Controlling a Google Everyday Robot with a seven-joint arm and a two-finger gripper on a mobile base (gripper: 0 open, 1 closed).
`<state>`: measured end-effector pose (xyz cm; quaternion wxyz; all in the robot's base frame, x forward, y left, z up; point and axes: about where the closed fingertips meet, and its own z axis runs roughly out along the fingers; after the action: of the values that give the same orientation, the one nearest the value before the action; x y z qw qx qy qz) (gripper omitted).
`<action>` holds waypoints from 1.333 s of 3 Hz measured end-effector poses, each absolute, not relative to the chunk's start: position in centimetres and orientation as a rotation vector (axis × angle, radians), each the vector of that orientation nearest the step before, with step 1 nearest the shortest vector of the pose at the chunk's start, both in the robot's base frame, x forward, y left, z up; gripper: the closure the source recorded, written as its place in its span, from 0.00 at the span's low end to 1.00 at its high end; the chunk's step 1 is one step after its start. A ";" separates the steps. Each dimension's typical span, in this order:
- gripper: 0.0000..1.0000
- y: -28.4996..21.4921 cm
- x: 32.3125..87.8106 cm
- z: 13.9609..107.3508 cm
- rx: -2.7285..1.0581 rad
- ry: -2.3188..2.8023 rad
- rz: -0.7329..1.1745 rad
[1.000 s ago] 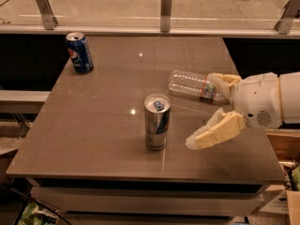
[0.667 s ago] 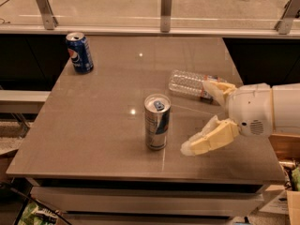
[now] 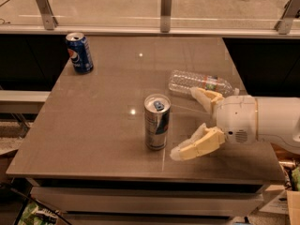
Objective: Move redbull can near pepsi can
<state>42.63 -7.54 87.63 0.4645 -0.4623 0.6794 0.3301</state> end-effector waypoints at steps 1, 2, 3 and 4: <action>0.00 -6.1 42.9 87.6 -1.125 1.584 0.857; 0.00 -4.5 43.3 87.8 -1.134 1.502 0.897; 0.00 -3.4 43.4 87.9 -1.146 1.457 0.924; 0.00 -1.9 43.2 87.8 -1.170 1.423 0.960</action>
Offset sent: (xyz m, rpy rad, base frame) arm 0.0124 0.0437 0.0002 0.1928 -0.1111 0.1192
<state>43.18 -1.91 87.79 0.5075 -0.4852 0.5904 0.3981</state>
